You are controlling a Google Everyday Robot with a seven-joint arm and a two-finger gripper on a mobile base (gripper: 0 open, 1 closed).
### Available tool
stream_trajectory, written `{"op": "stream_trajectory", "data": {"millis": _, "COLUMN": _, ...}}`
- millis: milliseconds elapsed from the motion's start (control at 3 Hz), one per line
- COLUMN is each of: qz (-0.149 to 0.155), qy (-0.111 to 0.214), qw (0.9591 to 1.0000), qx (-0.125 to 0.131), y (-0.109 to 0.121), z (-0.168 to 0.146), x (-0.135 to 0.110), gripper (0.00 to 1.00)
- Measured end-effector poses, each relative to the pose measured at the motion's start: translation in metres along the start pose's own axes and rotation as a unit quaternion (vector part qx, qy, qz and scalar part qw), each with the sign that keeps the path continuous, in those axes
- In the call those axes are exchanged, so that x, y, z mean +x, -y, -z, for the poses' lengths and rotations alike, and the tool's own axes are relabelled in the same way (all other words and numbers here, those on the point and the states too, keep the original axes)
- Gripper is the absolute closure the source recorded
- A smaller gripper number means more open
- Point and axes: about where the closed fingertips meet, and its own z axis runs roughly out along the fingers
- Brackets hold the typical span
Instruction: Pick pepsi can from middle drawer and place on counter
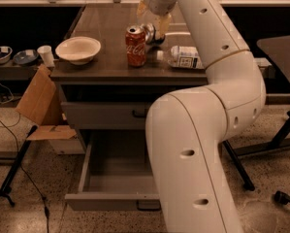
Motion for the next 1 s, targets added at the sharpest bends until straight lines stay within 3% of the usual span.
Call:
{"op": "stream_trajectory", "data": {"millis": 333, "qz": 0.013, "qy": -0.010, "qw": 0.9998, "qx": -0.013, "y": 0.0013, "z": -0.0030, "x": -0.0021, "gripper": 0.00}}
{"op": "stream_trajectory", "data": {"millis": 667, "qz": 0.025, "qy": -0.022, "qw": 0.9989, "qx": -0.032, "y": -0.0003, "z": -0.0081, "x": -0.0030, "gripper": 0.00}}
{"op": "stream_trajectory", "data": {"millis": 1000, "qz": 0.026, "qy": -0.022, "qw": 0.9989, "qx": -0.032, "y": -0.0003, "z": -0.0081, "x": -0.0030, "gripper": 0.00}}
